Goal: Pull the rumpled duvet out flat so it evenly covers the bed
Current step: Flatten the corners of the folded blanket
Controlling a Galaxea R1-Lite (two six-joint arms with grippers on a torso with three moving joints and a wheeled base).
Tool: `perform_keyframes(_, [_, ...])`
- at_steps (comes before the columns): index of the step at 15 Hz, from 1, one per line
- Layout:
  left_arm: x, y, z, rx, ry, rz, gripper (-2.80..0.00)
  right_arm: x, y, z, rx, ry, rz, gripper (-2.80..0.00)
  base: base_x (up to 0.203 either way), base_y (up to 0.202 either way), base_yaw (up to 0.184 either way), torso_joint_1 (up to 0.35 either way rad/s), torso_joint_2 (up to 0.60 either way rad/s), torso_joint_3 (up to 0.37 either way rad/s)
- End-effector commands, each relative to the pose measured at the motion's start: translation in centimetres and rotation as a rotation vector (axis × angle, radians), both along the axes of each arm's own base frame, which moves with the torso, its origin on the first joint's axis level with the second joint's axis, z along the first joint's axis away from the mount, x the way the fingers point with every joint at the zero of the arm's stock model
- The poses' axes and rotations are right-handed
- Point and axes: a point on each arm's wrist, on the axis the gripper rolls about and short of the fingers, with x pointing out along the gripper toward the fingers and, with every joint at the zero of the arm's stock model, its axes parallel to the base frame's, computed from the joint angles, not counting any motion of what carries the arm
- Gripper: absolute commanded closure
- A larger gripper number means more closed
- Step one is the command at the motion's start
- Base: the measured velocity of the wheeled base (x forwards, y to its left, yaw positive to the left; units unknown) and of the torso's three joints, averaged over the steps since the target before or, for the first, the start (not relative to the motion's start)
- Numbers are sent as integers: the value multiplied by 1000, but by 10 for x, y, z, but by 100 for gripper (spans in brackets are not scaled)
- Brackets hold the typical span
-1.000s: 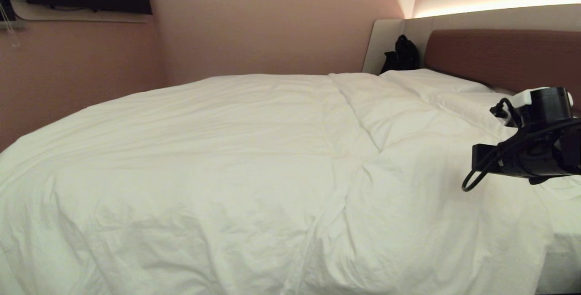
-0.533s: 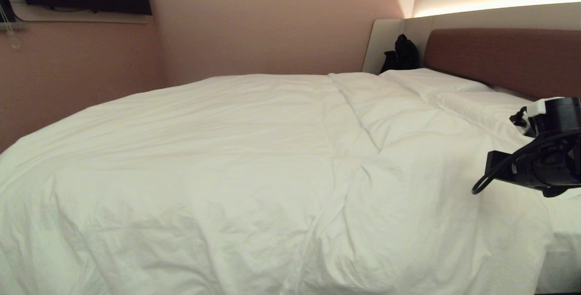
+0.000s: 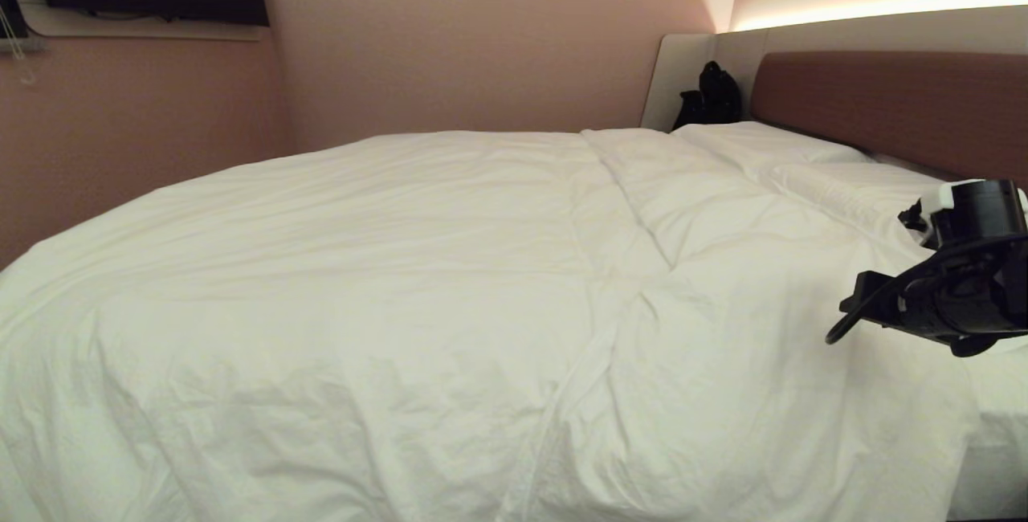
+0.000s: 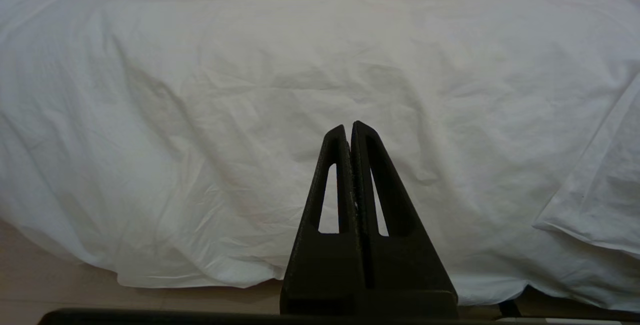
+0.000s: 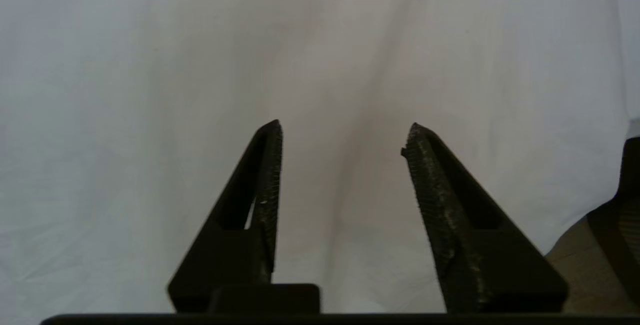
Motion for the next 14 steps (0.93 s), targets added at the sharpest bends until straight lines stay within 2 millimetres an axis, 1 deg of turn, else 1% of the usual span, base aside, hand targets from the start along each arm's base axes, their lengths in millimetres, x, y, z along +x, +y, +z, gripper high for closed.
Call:
perform_keyframes(1, [0, 0, 0, 0, 1, 0, 0, 8, -1, -9, 16, 22, -15, -280, 0, 0, 0, 0, 0, 0])
perform_keyframes(3, [0, 0, 0, 0, 1, 0, 0, 15, -4, -15, 30, 35, -32, -280, 0, 0, 0, 0, 0, 0])
perform_keyframes(5, [0, 0, 0, 0, 1, 0, 0, 29, -11, -28, 53, 60, -67, -280, 0, 0, 0, 0, 0, 0])
perform_keyframes(7, [0, 0, 0, 0, 1, 0, 0, 40, -18, -46, 75, 104, -96, -280, 0, 0, 0, 0, 0, 0])
perform_keyframes(9, [0, 0, 0, 0, 1, 0, 0, 51, -22, -72, 86, 162, -103, -280, 0, 0, 0, 0, 0, 0])
perform_keyframes(10, [0, 0, 0, 0, 1, 0, 0, 56, -23, -80, 86, 165, -105, -280, 0, 0, 0, 0, 0, 0])
perform_keyframes(13, [0, 0, 0, 0, 1, 0, 0, 71, -28, -119, 84, 218, -108, -280, 0, 0, 0, 0, 0, 0])
perform_keyframes(14, [0, 0, 0, 0, 1, 0, 0, 74, -29, -128, 85, 234, -110, -280, 0, 0, 0, 0, 0, 0])
